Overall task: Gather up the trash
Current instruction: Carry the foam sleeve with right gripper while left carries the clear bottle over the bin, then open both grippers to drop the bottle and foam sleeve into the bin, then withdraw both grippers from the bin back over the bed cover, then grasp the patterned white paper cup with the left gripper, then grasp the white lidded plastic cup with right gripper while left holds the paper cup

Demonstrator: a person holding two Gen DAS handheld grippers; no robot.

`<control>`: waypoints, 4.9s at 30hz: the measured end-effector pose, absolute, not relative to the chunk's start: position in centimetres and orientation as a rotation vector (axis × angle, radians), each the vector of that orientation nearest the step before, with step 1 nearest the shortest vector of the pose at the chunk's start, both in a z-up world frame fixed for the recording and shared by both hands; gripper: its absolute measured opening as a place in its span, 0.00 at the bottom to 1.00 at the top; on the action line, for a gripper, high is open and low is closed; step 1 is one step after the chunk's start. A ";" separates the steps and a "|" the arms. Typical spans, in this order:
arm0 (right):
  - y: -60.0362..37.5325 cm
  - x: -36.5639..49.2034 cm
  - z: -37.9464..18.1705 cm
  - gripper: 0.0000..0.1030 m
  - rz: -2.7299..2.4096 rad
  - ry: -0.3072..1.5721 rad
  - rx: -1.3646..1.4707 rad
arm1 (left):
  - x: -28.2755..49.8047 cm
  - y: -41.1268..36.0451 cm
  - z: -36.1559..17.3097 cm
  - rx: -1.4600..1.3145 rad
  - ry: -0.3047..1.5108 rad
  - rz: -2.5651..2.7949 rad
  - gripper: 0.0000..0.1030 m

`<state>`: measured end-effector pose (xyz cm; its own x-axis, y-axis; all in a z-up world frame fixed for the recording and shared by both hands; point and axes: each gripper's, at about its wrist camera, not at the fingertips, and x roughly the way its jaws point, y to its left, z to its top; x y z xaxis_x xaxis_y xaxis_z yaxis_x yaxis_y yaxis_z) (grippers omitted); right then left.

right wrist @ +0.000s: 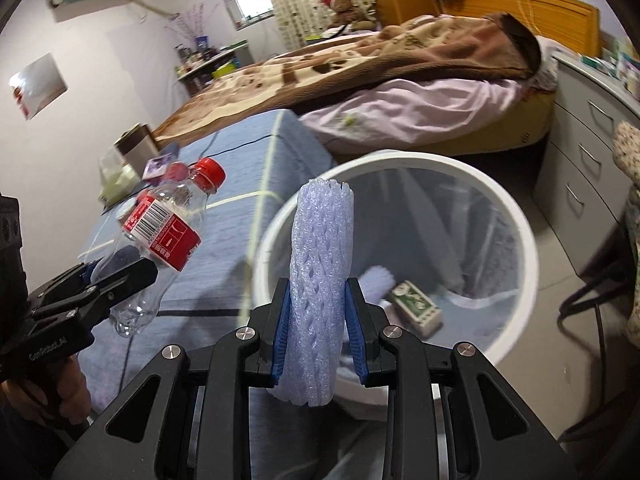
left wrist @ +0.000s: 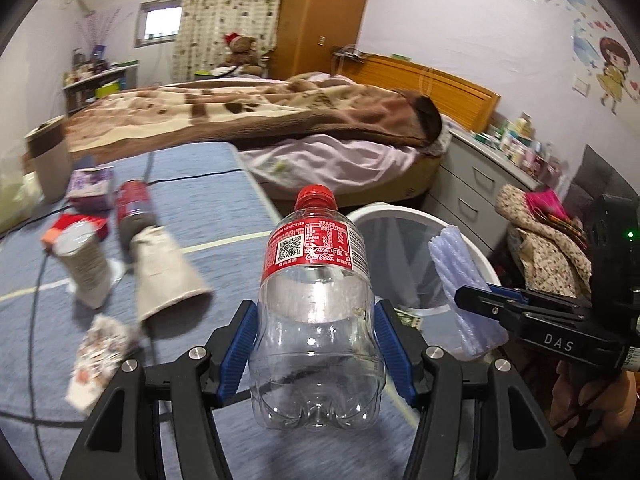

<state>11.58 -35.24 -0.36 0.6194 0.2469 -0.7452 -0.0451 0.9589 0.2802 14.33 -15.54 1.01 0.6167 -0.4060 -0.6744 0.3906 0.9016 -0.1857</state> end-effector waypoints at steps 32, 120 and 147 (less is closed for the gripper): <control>-38.5 11.6 -0.4 0.59 0.068 0.881 0.263 | 17.4 -21.1 -0.5 -0.044 0.828 -0.617 0.60; -19.9 14.7 2.5 0.59 0.524 0.866 0.007 | 13.9 2.4 -3.4 -0.184 0.833 -0.117 0.32; -9.7 21.5 0.5 0.59 0.689 0.850 -0.219 | 13.5 9.8 -3.4 -0.291 0.812 0.005 0.32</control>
